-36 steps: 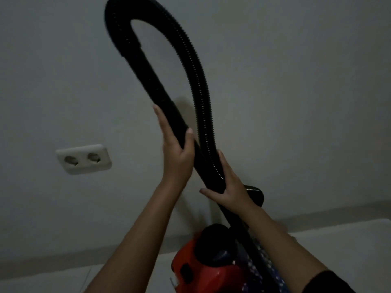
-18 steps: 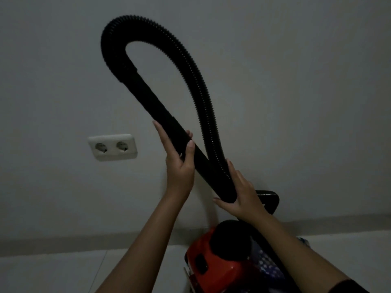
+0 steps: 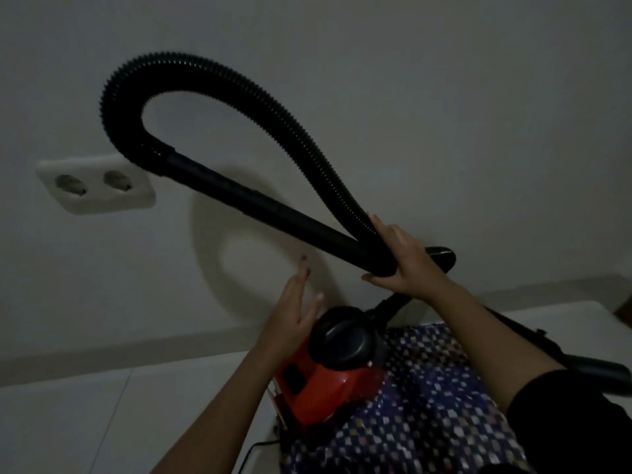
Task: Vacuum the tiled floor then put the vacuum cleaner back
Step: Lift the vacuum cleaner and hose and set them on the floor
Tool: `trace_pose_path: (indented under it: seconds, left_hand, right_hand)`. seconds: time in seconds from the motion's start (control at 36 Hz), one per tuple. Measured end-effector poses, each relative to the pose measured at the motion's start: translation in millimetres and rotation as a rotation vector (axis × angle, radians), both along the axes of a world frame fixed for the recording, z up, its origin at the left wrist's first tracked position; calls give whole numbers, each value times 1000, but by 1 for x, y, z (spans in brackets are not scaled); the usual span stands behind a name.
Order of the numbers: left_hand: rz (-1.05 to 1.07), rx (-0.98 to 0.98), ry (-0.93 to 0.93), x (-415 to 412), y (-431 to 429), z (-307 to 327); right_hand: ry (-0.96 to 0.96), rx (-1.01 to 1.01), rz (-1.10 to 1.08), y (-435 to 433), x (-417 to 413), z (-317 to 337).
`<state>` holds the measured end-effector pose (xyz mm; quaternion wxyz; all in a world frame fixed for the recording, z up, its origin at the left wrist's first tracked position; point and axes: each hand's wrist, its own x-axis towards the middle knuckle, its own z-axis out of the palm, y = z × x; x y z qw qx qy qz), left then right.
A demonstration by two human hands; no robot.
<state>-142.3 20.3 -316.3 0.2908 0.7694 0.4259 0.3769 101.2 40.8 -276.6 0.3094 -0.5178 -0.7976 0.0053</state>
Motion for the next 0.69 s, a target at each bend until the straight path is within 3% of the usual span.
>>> trace_pose_path:
  seconds: [0.14,0.25,0.44,0.53,0.69]
  left_hand:
    - [-118,-110,517,16,27,-59]
    - [-165,-109,724,35,46,-94]
    - [-197,-189,561,49,50,-108]
    - [-211,-324,514,45,53,-103]
    - [-296,-400,635,37,27,-58]
  right_hand:
    - [-17,-6,-29,15,10,-22]
    - [-21,21,-47,24,23,-41]
    - [-71,39,-119,28,48,-52]
    - [-76,43,-182,22,49,-46]
    - [-40,-55,-213,-8,42,0]
